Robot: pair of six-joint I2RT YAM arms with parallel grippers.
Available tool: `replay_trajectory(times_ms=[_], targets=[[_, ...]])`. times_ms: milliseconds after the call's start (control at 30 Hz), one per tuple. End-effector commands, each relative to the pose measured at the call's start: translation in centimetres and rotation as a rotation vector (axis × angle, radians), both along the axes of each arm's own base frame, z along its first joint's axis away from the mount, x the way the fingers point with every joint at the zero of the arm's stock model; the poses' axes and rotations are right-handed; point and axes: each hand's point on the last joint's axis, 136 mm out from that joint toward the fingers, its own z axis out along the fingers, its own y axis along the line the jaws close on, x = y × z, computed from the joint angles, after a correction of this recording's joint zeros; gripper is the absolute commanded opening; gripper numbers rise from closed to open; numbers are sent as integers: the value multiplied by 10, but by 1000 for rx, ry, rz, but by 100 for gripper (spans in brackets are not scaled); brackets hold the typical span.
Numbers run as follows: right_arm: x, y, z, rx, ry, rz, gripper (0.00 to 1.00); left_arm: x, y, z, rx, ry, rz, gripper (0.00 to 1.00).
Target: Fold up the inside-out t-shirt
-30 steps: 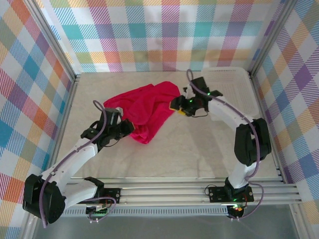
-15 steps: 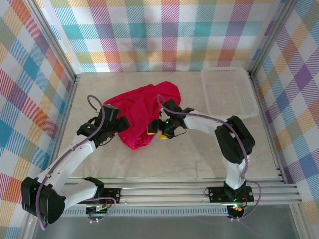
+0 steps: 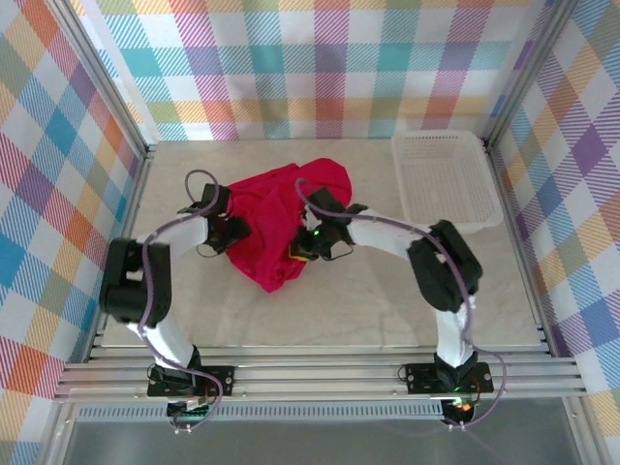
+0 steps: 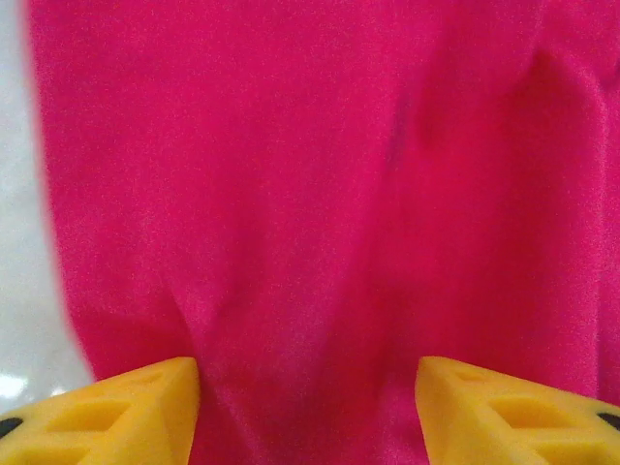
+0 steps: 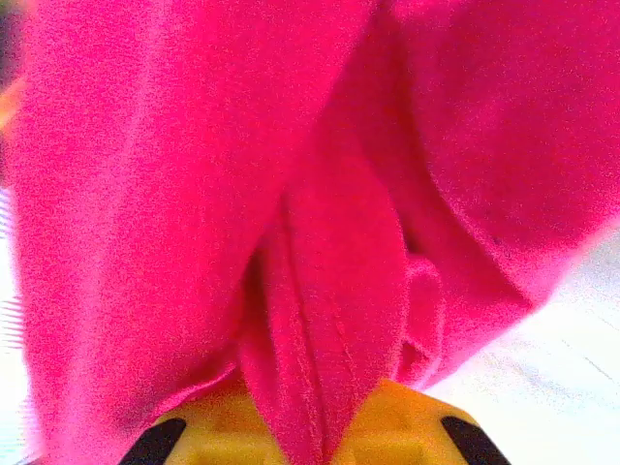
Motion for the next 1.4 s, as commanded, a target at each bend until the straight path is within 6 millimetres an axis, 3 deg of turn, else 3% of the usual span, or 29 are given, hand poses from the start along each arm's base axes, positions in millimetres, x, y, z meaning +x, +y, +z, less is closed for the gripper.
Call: replay_trajectory(times_ms=[0,100,200,267,367,467,567,633,733,833,1100,1300,1367], targets=[[-5,-62,53,-68,-129,12,0,30,16,-4,-27,-7,33,51],[-11,-116,64,-138,-163,-34,0,23,55,-15,6,63,128,48],[-19,-155,57,-178,-159,-94,0,7,87,-12,1,63,223,45],[-25,-161,48,-157,-127,-104,0,-2,96,-4,-3,35,258,43],[-28,-149,39,-96,-74,-93,0,-8,86,16,4,-17,225,42],[-23,-133,46,-21,-28,-80,0,-10,56,47,45,-68,110,45],[-16,-120,55,40,5,-85,0,-16,8,82,73,-131,-70,55],[-10,-111,61,84,44,-89,0,-22,-43,103,15,-206,-254,56],[3,-100,60,139,129,-138,0,-49,-133,121,-186,-301,-549,57],[22,-97,56,190,171,-202,0,-74,-183,116,-215,-364,-717,63],[37,-94,48,172,198,-214,0,-85,-230,83,-230,-381,-812,69],[44,-97,53,182,184,-227,0,-78,-237,49,-186,-309,-806,67],[45,-96,57,188,177,-224,0,-72,-238,38,-161,-286,-796,60]])
